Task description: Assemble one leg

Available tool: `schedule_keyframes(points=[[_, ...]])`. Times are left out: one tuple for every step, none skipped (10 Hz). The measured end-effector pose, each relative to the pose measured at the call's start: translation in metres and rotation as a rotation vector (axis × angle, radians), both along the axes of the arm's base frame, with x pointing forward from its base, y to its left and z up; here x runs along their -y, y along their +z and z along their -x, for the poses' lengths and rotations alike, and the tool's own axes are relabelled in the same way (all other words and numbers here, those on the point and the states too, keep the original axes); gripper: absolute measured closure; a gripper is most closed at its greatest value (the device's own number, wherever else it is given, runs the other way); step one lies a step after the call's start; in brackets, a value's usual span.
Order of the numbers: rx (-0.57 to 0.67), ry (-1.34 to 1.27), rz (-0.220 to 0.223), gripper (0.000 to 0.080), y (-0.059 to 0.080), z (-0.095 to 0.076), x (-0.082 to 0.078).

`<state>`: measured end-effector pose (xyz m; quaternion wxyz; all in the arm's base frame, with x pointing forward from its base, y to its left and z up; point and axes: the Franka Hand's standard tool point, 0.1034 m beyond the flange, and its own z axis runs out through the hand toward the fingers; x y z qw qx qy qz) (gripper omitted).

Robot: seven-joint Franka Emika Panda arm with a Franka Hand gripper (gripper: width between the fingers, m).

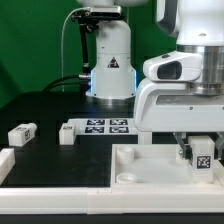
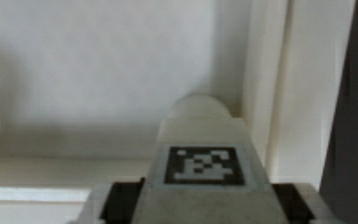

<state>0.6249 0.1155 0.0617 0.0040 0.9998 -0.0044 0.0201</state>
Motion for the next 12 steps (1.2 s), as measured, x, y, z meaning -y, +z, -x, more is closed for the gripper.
schedule_keyframes(points=[[0.0, -0.039, -0.002, 0.0509, 0.0, 0.0, 0.0], [0.0, -0.04, -0.001, 0.0509, 0.0, 0.0, 0.0], [0.003, -0.108, -0.006, 0.0509, -0.0001, 0.0001, -0.0016], [0.01, -0.321, -0.012, 0.0509, -0.0004, 0.0013, -0.0061], [0.013, -0.451, -0.014, 0.0509, -0.0004, 0.0012, -0.0064], [0.014, -0.581, -0.02, 0.0509, -0.0006, 0.0013, -0.0069], [0.016, -0.726, -0.025, 0.0509, -0.0006, 0.0013, -0.0073], [0.02, -0.843, -0.031, 0.0509, -0.0007, 0.0011, -0.0076], [0.024, -0.957, -0.038, 0.0509, -0.0008, 0.0011, -0.0081], [0.027, -1.074, -0.043, 0.0509, -0.0008, 0.0008, -0.0084], [0.024, -1.159, -0.053, 0.0509, -0.0008, 0.0008, -0.0084], [0.018, -1.255, -0.065, 0.0509, -0.0008, 0.0007, -0.0084]])
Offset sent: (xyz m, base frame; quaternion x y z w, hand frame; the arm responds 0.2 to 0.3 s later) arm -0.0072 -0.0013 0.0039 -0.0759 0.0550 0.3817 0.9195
